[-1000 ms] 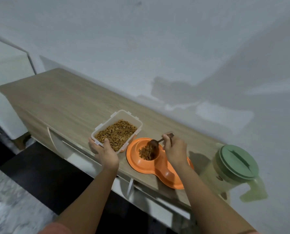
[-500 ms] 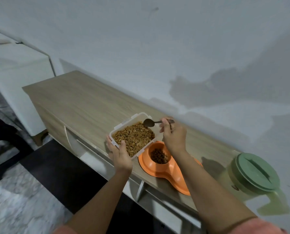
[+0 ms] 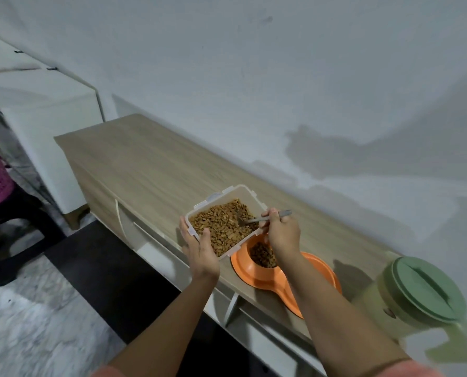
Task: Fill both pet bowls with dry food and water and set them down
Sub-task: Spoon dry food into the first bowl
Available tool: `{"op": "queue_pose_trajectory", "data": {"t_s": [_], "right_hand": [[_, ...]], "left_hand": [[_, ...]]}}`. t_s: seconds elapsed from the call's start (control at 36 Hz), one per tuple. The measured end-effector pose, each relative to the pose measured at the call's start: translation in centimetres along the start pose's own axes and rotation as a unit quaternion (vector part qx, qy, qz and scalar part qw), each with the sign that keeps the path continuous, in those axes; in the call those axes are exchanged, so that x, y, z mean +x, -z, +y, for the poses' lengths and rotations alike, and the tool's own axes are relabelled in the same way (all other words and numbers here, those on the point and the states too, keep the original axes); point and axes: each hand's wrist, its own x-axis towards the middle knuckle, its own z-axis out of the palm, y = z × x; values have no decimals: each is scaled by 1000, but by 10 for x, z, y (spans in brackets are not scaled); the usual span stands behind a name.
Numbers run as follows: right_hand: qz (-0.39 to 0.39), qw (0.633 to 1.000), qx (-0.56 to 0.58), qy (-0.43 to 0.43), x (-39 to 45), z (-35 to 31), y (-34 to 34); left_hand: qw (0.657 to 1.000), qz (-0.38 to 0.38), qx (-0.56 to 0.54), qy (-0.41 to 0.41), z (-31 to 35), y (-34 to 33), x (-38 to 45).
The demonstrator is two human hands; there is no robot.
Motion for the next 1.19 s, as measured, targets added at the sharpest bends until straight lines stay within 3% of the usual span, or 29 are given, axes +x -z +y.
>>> {"op": "queue_pose_trajectory", "data": {"t_s": [0.28, 0.86, 1.19], "right_hand": [[53, 983, 135, -110, -5, -5, 3], [83, 970, 193, -124, 8, -6, 10], [117, 966, 202, -113, 13, -3, 42]], "left_hand": [[1000, 3, 15, 0, -1, -3, -3], [999, 24, -1, 26, -13, -5, 3], [995, 87, 14, 50, -7, -9, 16]]}}
